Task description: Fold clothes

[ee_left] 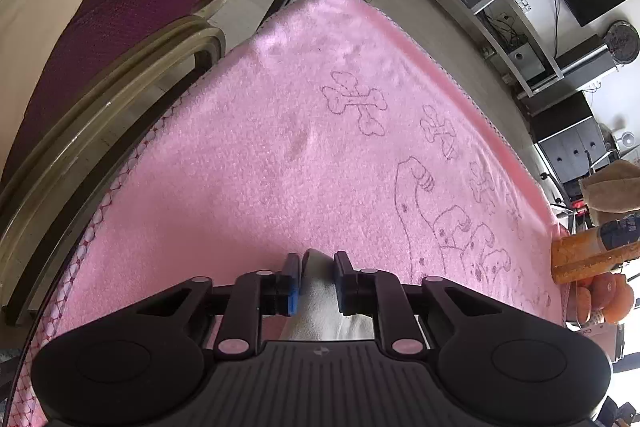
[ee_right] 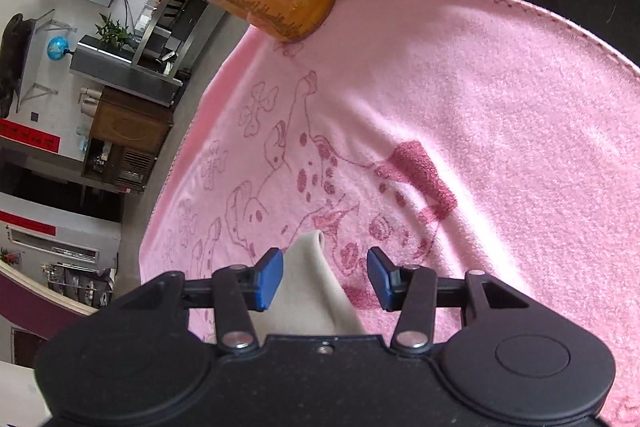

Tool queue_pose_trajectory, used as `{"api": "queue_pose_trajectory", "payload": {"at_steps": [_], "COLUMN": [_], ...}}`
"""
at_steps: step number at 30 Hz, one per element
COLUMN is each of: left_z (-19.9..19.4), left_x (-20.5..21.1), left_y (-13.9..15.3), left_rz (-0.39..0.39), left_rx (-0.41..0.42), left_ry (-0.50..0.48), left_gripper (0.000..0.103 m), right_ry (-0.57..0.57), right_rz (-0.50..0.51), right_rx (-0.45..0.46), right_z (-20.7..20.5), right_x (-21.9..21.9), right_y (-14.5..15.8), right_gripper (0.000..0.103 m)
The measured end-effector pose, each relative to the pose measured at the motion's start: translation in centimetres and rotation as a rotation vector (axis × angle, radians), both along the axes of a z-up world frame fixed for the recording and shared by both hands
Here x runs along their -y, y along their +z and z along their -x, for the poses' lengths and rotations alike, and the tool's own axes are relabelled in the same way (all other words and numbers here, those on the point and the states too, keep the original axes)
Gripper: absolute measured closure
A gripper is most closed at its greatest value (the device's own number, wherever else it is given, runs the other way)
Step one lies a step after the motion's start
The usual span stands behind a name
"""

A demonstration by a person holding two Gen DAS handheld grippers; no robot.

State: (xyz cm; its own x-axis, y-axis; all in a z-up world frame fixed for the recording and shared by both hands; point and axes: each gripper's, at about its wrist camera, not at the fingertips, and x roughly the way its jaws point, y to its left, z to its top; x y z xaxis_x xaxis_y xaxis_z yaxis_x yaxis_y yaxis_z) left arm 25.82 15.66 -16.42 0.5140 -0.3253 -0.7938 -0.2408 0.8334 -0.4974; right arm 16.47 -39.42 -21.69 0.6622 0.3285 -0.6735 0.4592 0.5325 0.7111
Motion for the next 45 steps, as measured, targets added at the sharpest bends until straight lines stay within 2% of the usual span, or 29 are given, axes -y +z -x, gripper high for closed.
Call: {"api": "queue_pose_trajectory", "payload": {"at_steps": [1,4,6,7,8,10,13,16,18,19,20,23,25,29,31,33,36,40,42,45], "left_z": [0.0,0.3,0.4,0.4,0.5,0.6,0.5,0.5,0.7,0.9,1.1,2.0,3.4,8.1,11.0,13.1,14.3,13.2,12.2,10.4], "left_x": [0.1,0.9,1.4,1.6,1.7,1.7,1.8,2.4,3.0,3.2,3.1,1.7,1.5,3.1,4.0,4.5,5.4,7.0,7.5,8.3], "left_y": [0.1,0.5,0.7,0.8,0.7,0.7,0.4,0.1,0.7,1.3,1.7,3.0,4.2,7.4,8.6,8.5,7.0,4.5,4.3,4.0], "left_rz": [-0.011,-0.069,-0.104,-0.116,-0.129,-0.164,-0.215,-0.268,-0.368,-0.469,-0.525,-0.539,-0.519,-0.530,-0.525,-0.516,-0.513,-0.516,-0.497,-0.479], "left_rx": [0.007,0.034,0.049,0.054,0.058,0.062,0.055,0.062,0.098,0.118,0.127,0.127,0.126,0.191,0.245,0.262,0.226,0.161,0.190,0.238], "left_ry": [-0.004,-0.019,-0.026,-0.025,-0.021,-0.001,0.026,0.019,0.009,0.038,0.067,0.113,0.104,-0.001,-0.081,-0.160,-0.248,-0.289,-0.283,-0.269], "left_gripper": [0.093,0.096,0.097,0.097,0.097,0.097,0.097,0.096,0.094,0.095,0.095,0.095,0.095,0.093,0.087,0.077,0.077,0.082,0.082,0.083], "right_ry": [0.003,0.019,0.029,0.030,0.029,0.023,0.020,0.039,0.036,0.025,0.004,-0.062,-0.090,-0.048,-0.005,0.044,0.110,0.144,0.109,0.048], "right_rz": [0.015,0.056,0.070,0.071,0.071,0.084,0.232,0.318,0.374,0.409,0.414,0.414,0.372,0.302,0.267,0.232,0.158,0.075,0.037,0.040], "right_rx": [0.003,0.017,0.035,0.033,0.030,0.028,0.048,0.052,0.034,0.031,0.035,0.050,0.096,0.202,0.246,0.271,0.253,0.133,0.089,0.098], "right_z": [-0.3,-1.1,-1.8,-2.1,-2.3,-2.5,-2.2,-2.2,-2.2,-2.1,-1.7,-0.3,1.5,5.6,7.7,9.5,10.1,8.5,7.5,5.8], "right_x": [-0.1,-0.5,-0.9,-1.0,-1.1,-1.3,-2.2,-2.9,-3.2,-3.2,-3.0,-2.0,-1.8,-3.6,-4.5,-5.3,-6.3,-7.2,-7.1,-6.5], "right_y": [0.0,0.0,-0.1,-0.3,-0.6,-0.9,0.4,0.8,0.8,1.0,1.4,2.9,4.7,8.9,10.0,10.5,9.7,5.8,4.0,2.8], "right_gripper": [0.070,0.080,0.081,0.084,0.092,0.095,0.097,0.098,0.098,0.100,0.100,0.098,0.097,0.096,0.095,0.095,0.095,0.090,0.085,0.081]}}
